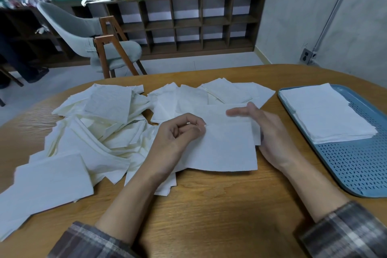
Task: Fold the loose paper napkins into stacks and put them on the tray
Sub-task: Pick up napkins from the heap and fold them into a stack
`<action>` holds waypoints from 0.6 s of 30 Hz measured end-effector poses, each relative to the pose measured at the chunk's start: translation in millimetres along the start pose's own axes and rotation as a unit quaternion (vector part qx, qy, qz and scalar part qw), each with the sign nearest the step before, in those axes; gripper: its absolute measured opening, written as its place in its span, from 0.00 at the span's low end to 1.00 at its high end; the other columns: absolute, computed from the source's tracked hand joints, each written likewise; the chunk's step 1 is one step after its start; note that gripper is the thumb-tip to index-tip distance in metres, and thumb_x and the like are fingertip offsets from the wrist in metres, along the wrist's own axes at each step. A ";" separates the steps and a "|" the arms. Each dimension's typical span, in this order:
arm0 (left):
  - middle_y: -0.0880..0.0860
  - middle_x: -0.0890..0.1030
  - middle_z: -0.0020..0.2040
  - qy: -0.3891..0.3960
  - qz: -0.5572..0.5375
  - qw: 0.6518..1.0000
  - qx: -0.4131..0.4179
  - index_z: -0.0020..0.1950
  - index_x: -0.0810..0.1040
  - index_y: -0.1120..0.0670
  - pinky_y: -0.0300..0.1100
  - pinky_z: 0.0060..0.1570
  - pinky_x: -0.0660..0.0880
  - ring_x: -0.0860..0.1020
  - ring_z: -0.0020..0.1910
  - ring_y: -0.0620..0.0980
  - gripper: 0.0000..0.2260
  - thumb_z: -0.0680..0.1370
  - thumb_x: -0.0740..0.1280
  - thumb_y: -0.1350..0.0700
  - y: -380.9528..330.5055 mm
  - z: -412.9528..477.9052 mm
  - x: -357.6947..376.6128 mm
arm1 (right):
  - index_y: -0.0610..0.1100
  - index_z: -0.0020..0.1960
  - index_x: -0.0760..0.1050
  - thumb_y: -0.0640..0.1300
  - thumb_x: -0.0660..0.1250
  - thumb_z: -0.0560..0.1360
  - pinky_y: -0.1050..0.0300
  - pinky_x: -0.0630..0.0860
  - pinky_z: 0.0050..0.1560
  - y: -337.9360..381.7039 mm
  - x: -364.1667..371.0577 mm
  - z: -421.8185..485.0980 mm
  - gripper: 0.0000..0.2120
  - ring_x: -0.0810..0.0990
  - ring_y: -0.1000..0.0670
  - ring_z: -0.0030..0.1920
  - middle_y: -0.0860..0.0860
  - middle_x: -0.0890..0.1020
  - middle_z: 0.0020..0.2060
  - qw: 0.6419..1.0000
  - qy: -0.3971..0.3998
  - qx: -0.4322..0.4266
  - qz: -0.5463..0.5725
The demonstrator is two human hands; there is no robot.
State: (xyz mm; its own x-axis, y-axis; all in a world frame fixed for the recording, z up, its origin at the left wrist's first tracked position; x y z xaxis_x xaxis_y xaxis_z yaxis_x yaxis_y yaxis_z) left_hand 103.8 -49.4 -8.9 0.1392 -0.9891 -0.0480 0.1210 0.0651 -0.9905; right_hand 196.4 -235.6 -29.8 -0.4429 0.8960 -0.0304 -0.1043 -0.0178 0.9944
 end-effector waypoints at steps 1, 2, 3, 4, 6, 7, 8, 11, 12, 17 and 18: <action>0.60 0.78 0.41 -0.010 -0.008 1.000 -0.005 0.46 0.84 0.54 0.41 0.51 0.69 0.77 0.45 0.48 0.04 0.79 0.71 0.57 2.1 0.8 -1.5 | 0.51 0.56 0.87 0.69 0.69 0.74 0.40 0.68 0.75 1.0 4.4 -1.6 0.25 0.81 0.49 0.67 0.53 0.86 0.59 1.000 0.019 -0.004 0.015; 0.55 0.81 0.42 -0.026 -0.005 1.000 -0.010 0.46 0.84 0.54 0.41 0.52 0.70 0.78 0.47 0.47 0.04 0.80 0.71 0.57 5.0 1.3 -3.8 | 0.50 0.56 0.88 0.66 0.72 0.73 0.45 0.72 0.69 1.5 8.4 -3.1 0.22 0.83 0.49 0.64 0.51 0.87 0.58 0.999 0.034 -0.003 0.030; 0.50 0.83 0.42 -0.046 0.005 0.999 -0.018 0.47 0.84 0.55 0.38 0.50 0.71 0.79 0.46 0.44 0.04 0.81 0.71 0.59 7.3 1.1 -5.9 | 0.49 0.55 0.88 0.63 0.75 0.74 0.49 0.76 0.63 1.9 11.9 -5.1 0.20 0.85 0.48 0.61 0.49 0.88 0.56 0.998 0.044 0.003 0.043; 0.47 0.83 0.41 -0.064 0.015 0.998 -0.023 0.47 0.84 0.55 0.34 0.47 0.71 0.79 0.44 0.41 0.04 0.81 0.71 0.59 8.7 0.5 -7.4 | 0.48 0.55 0.88 0.58 0.76 0.75 0.53 0.78 0.58 1.5 13.6 -7.0 0.16 0.86 0.48 0.58 0.48 0.88 0.55 0.998 0.046 0.005 0.046; 0.46 0.85 0.41 -0.085 0.029 0.996 -0.026 0.50 0.85 0.54 0.27 0.44 0.71 0.80 0.43 0.37 0.03 0.81 0.71 0.58 7.9 -0.5 -7.5 | 0.45 0.56 0.87 0.47 0.75 0.77 0.60 0.80 0.52 3.5 13.8 -8.6 0.10 0.88 0.50 0.55 0.50 0.89 0.53 0.999 0.030 0.001 0.020; 0.45 0.87 0.42 -0.087 0.040 0.995 -0.026 0.52 0.86 0.51 0.26 0.44 0.71 0.81 0.46 0.36 0.03 0.81 0.73 0.56 6.9 -1.0 -7.0 | 0.45 0.56 0.87 0.44 0.74 0.78 0.62 0.80 0.50 3.6 13.6 -8.9 0.09 0.88 0.51 0.54 0.51 0.89 0.52 1.000 0.019 0.003 0.004; 0.46 0.87 0.44 -0.087 0.055 0.994 -0.023 0.54 0.86 0.48 0.27 0.47 0.72 0.82 0.48 0.36 0.04 0.80 0.75 0.54 7.2 -1.0 -7.4 | 0.45 0.57 0.86 0.43 0.74 0.78 0.64 0.80 0.49 2.6 12.5 -8.7 0.09 0.88 0.51 0.54 0.52 0.89 0.52 1.000 0.012 0.006 -0.005; 0.44 0.87 0.47 -0.093 0.079 0.993 -0.004 0.55 0.86 0.44 0.34 0.51 0.77 0.84 0.52 0.42 0.09 0.76 0.79 0.53 5.1 -0.5 -10.0 | 0.44 0.59 0.86 0.44 0.74 0.78 0.62 0.81 0.52 2.5 14.7 -8.9 0.11 0.87 0.51 0.56 0.51 0.89 0.54 1.000 0.022 0.013 -0.003; 0.44 0.87 0.48 -0.098 0.081 0.992 0.000 0.55 0.86 0.43 0.37 0.51 0.78 0.84 0.53 0.43 0.10 0.76 0.79 0.54 5.6 -0.5 -11.2 | 0.45 0.61 0.85 0.45 0.74 0.77 0.62 0.80 0.53 2.9 16.0 -9.0 0.13 0.87 0.51 0.57 0.51 0.88 0.55 0.999 0.030 0.009 -0.006; 0.49 0.87 0.47 -0.112 0.068 0.991 -0.016 0.54 0.86 0.42 0.44 0.53 0.81 0.84 0.52 0.46 0.11 0.75 0.80 0.54 10.3 -0.3 -12.9 | 0.49 0.65 0.81 0.42 0.75 0.76 0.65 0.78 0.50 8.9 23.5 -10.7 0.17 0.85 0.54 0.57 0.54 0.87 0.56 0.999 0.046 -0.006 -0.009; 0.48 0.87 0.47 -0.111 0.067 0.991 -0.018 0.54 0.86 0.42 0.42 0.52 0.81 0.84 0.52 0.45 0.11 0.75 0.80 0.54 10.6 -0.6 -12.0 | 0.50 0.66 0.81 0.42 0.75 0.77 0.65 0.78 0.50 9.9 24.4 -10.9 0.18 0.84 0.55 0.57 0.55 0.86 0.57 0.999 0.046 -0.010 -0.015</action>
State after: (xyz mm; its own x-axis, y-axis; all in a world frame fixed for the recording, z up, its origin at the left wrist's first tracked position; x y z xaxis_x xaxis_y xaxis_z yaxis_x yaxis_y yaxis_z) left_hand 102.8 -36.9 -18.9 0.3654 -0.9180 -0.1543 0.0520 0.1856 -0.9812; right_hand 174.9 -218.7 -21.9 -0.5186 0.8521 -0.0703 -0.1355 -0.0008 0.9908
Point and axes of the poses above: each hand's wrist, its own z-axis towards the middle knuckle, its own x-axis out of the palm, y = z × x, the point moved 9 cm from there along z, towards the middle knuckle
